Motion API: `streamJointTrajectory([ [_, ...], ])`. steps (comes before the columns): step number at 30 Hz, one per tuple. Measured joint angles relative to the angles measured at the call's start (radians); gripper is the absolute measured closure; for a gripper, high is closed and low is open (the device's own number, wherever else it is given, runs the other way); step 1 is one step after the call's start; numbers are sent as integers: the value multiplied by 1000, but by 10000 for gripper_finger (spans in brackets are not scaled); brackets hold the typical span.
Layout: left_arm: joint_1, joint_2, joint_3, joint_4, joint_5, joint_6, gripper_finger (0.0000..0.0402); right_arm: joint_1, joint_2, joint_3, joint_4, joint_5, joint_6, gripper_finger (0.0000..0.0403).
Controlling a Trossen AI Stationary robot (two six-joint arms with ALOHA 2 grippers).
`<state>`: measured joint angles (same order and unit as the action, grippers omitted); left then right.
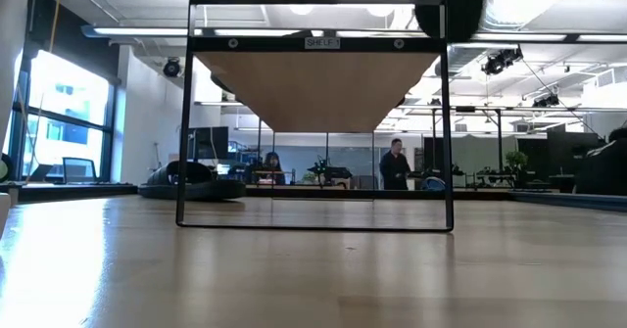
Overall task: Pick and place slides into the shelf
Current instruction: Put the black slipper under the shelf
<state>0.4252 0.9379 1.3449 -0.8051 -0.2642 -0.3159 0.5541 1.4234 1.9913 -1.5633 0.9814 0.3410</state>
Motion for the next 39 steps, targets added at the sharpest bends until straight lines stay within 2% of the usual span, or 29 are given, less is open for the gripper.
streamJointTrajectory([
  [5, 0, 15, 0, -3, 8, 7, 235, 101, -87, -430, 9, 37, 422, 366],
  [7, 0, 23, 0, -4, 10, 14, 234, 127, -95, -567, 35, 38, 518, 366],
  [10, 0, 33, 0, -8, 19, 23, 234, 129, -90, -723, 114, 31, 529, 366],
  [14, 0, 52, 0, -8, 36, 24, 234, 104, -62, -885, 317, 6, 447, 366],
  [19, 0, 77, 0, -13, 50, 24, 234, 65, -26, -1001, 501, -33, 434, 367],
  [23, 0, 91, 0, -13, 66, 24, 234, 55, 6, -1051, 555, -70, 411, 366],
  [31, 0, 101, 0, -13, 74, 24, 234, 91, 17, -1154, 775, -85, 459, 332],
  [39, 0, 101, 0, -13, 74, 35, 234, 110, 17, -1234, 937, -205, 529, 322],
])
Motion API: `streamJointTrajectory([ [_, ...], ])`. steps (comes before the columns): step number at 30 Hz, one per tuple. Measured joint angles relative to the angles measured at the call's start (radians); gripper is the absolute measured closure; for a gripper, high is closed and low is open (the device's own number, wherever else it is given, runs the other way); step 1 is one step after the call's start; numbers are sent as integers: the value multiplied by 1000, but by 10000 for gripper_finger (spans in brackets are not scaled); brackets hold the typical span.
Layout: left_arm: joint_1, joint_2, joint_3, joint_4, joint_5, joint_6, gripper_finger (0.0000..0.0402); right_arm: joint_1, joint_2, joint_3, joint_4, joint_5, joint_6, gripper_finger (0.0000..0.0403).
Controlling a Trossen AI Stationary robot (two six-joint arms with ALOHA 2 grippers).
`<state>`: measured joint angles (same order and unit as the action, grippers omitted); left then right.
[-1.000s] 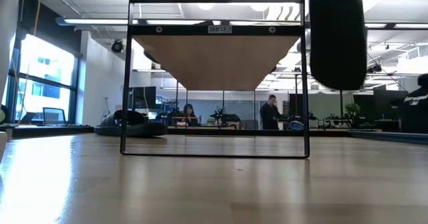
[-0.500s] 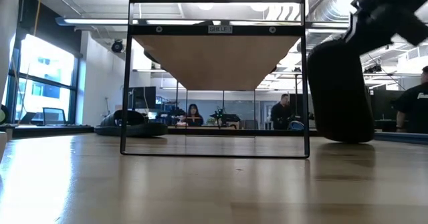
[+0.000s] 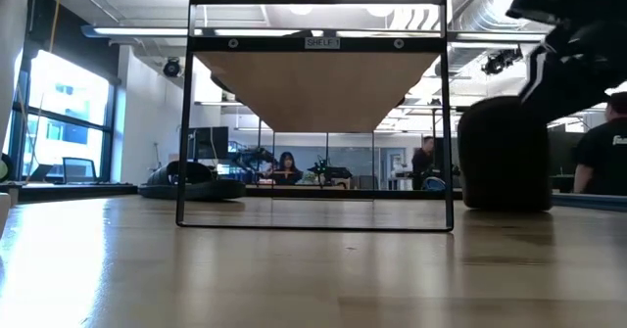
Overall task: Pick and place slides into the shelf
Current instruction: Put the black slipper under the shelf
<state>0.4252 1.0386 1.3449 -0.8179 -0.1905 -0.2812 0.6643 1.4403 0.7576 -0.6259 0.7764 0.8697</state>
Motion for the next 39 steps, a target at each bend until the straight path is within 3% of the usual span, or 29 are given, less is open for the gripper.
streamJointTrajectory([
  [15, 0, 0, 0, 0, 0, 23, 234, 0, 0, -21, 101, -192, 83, 218],
  [25, 0, 0, 0, 1, 0, 41, 234, -2, -16, 12, 133, -188, 122, 209],
  [28, 0, 0, 0, 1, 1, 44, 234, -16, -43, 102, -45, -181, 208, 226],
  [32, 0, 0, 0, 2, 32, 53, 234, -30, -79, 266, -442, -178, 454, 277],
  [36, 0, -1, 0, 1, 45, 53, 234, -39, -132, 378, -788, -277, 817, 345],
  [39, 0, -1, 0, 1, 45, 73, 234, -42, -210, 370, -862, -362, 1070, 392],
])
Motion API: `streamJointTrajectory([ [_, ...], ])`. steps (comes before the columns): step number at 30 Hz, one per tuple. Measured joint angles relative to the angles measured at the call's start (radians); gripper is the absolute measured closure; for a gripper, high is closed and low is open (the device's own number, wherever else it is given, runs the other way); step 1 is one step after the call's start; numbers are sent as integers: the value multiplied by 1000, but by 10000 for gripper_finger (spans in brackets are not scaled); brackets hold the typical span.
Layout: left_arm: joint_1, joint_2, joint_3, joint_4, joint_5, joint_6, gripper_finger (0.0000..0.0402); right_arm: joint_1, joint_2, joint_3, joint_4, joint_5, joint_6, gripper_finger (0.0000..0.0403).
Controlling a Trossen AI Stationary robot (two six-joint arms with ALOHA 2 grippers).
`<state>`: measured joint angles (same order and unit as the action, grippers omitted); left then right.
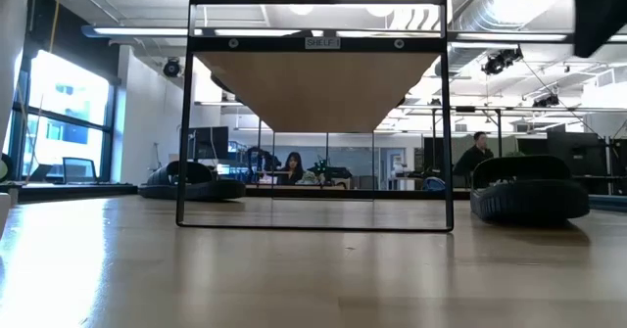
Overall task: Pick and place slides into the shelf
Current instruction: Put the black slipper under the shelf
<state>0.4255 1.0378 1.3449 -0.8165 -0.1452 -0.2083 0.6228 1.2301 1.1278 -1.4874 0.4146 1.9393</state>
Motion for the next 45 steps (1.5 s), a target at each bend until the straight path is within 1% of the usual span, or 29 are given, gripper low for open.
streamJointTrajectory([
  [1, 0, 0, 0, 0, 0, 2, 234, 0, -32, -19, 17, -7, 42, 396],
  [3, 0, 0, 0, 0, 0, 3, 234, 0, -96, -74, 99, -10, 88, 388],
  [5, 0, 0, 0, 0, 2, 3, 234, -17, -167, -151, 188, -16, 109, 385],
  [7, 0, 0, 0, 0, 14, 3, 234, -41, -236, -241, 257, -24, 130, 394],
  [9, 0, 0, 0, 0, 29, 4, 234, -70, -302, -337, 288, -51, 177, 400],
  [12, 0, 0, 0, -1, 48, 18, 234, -122, -379, -458, 305, -82, 291, 398],
  [14, 0, 0, 0, -1, 63, 18, 234, -166, -392, -488, 341, -73, 295, 401],
  [15, 0, 0, 0, -2, 68, 18, 234, -187, -393, -496, 367, -57, 294, 402],
  [17, 0, 0, 0, -1, 73, 18, 234, -237, -380, -506, 372, -60, 292, 401],
  [20, 0, 0, 0, -2, 77, 18, 234, -304, -346, -511, 394, -103, 245, 402],
  [25, 0, 0, 0, -1, 97, 17, 234, -390, -247, -511, 389, -183, 232, 402],
  [31, 0, 0, 0, -1, 105, 18, 234, -472, -168, -511, 390, -224, 232, 403],
  [34, 0, 0, 0, -1, 105, 19, 234, -513, -141, -511, 400, -228, 233, 403],
  [36, 0, 0, 0, -1, 105, 19, 234, -541, -125, -511, 430, -228, 227, 403],
  [40, 0, 0, 0, -6, 105, 21, 234, -611, -96, -511, 494, -247, 155, 403],
  [42, 0, 0, 0, -16, 105, 21, 234, -651, -80, -519, 519, -270, 116, 403],
  [45, 0, 0, 0, -27, 105, 21, 234, -705, -65, -579, 610, -339, 65, 403],
])
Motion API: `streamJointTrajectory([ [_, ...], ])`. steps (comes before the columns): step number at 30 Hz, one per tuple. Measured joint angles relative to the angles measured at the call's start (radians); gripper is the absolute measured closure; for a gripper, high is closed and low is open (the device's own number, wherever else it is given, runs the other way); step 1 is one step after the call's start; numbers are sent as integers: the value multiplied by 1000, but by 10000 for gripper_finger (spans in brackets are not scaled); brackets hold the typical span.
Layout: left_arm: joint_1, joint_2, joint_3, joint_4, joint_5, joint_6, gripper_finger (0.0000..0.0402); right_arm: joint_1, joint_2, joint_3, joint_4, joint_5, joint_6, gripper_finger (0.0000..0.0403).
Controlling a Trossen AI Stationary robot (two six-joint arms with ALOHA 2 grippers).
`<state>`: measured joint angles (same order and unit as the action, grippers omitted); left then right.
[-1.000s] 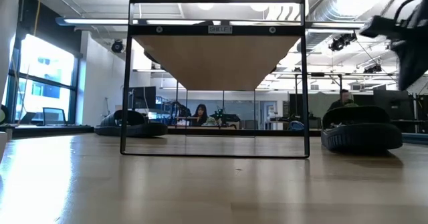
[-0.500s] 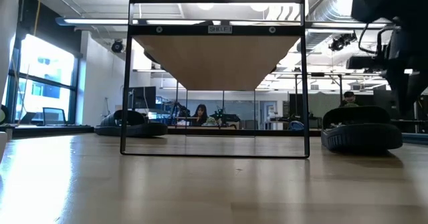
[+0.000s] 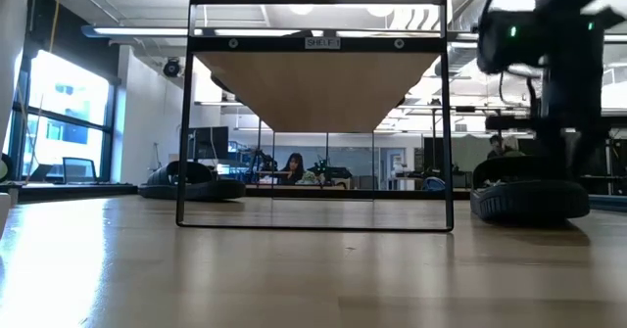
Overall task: Pick and place slides into the shelf
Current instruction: Put the black slipper under the shelf
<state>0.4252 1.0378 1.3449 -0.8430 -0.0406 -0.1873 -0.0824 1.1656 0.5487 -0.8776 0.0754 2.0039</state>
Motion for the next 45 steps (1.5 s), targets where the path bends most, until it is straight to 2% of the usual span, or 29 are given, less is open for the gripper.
streamJointTrajectory([
  [2, 0, 0, 0, 1, 0, 0, 234, -20, 0, -58, 118, -27, -11, 403],
  [6, 0, 0, 0, 1, 0, 0, 234, -23, -5, -146, 303, 3, 49, 403],
  [11, 0, 0, 0, 2, 0, 0, 234, -29, -7, -147, 300, 46, 100, 403],
  [16, 0, 0, 0, 2, 0, 0, 234, -74, -8, -148, 344, 75, 49, 403],
  [21, 0, 0, 0, 3, 0, -1, 234, -113, -5, -150, 466, 196, 20, 403],
  [28, 0, 0, 0, 4, -1, -4, 234, -203, 52, -150, 672, 114, -108, 403],
  [34, 0, 0, 0, 2, -1, -19, 234, -227, 143, -147, 835, 44, -200, 403],
  [39, 0, 0, 0, 2, -1, -25, 234, -226, 201, -100, 868, 12, -254, 403],
  [45, 0, 0, 0, 2, -2, -27, 234, -226, 255, -31, 871, -109, -337, 403],
])
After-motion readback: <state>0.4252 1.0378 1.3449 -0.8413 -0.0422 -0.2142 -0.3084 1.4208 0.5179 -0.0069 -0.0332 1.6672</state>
